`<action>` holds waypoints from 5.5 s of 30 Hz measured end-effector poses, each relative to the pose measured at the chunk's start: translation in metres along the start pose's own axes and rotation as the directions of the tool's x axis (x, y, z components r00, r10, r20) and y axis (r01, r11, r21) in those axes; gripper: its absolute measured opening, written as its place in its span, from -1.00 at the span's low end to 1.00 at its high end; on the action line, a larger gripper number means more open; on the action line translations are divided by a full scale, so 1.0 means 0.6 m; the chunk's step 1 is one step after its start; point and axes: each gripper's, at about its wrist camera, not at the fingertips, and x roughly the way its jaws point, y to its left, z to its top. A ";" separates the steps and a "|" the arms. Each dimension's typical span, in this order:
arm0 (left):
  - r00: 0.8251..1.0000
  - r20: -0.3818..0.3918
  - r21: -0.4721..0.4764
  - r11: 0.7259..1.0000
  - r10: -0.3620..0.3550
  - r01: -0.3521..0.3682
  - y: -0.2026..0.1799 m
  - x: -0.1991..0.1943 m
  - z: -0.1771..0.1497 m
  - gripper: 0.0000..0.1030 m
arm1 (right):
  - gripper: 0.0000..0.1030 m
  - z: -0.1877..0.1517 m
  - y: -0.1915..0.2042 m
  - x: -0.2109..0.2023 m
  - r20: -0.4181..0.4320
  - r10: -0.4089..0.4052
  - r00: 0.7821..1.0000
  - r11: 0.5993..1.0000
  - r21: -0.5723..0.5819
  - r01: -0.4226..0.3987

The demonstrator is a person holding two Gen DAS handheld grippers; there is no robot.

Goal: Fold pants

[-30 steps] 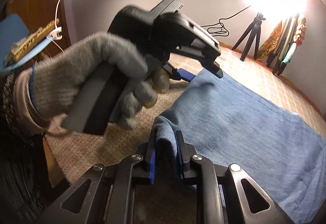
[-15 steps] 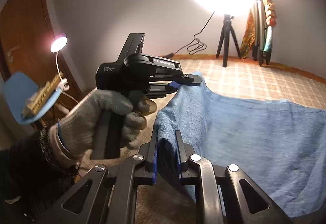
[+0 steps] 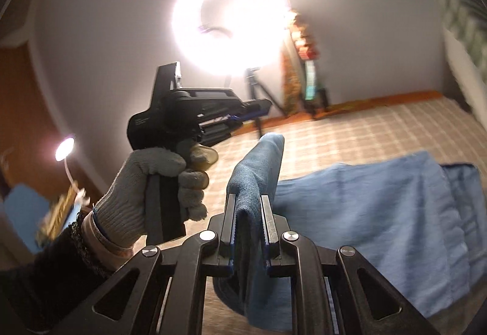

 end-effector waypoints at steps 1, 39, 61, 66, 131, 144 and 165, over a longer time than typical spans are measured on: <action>1.000 -0.013 0.014 1.000 -0.004 0.005 -0.010 0.013 0.000 -0.96 | -0.80 0.003 -0.020 -0.007 0.006 -0.011 1.000 1.000 0.022 0.011; 0.916 -0.398 0.277 0.959 0.058 0.060 0.002 -0.032 -0.280 -0.92 | -0.03 0.014 -0.344 0.082 -0.205 -0.023 0.979 0.907 0.408 0.107; 0.925 -0.375 0.369 0.926 0.068 0.082 -0.048 0.001 -0.277 -0.92 | -0.96 0.065 -0.354 -0.061 -0.015 -0.303 0.953 0.897 0.334 0.290; 0.906 -0.419 0.404 0.906 0.064 0.123 -0.083 0.050 -0.301 -0.92 | -1.00 0.050 -0.409 -0.099 -0.042 -0.402 0.915 0.842 0.376 0.388; 0.949 -0.250 0.364 0.927 0.190 -0.089 -0.064 0.007 -0.258 0.37 | 0.95 0.005 -0.364 -0.088 -0.136 -0.438 0.889 0.886 0.100 0.452; 0.915 -0.389 0.147 0.987 0.111 -0.057 -0.008 0.089 -0.240 0.38 | 1.00 -0.012 -0.516 -0.057 -0.261 -0.197 0.945 0.941 0.219 0.257; 0.933 -0.357 0.105 0.994 0.052 -0.015 0.011 0.095 -0.227 -0.06 | -0.08 -0.007 -0.446 0.009 -0.320 -0.068 0.945 0.985 0.129 0.115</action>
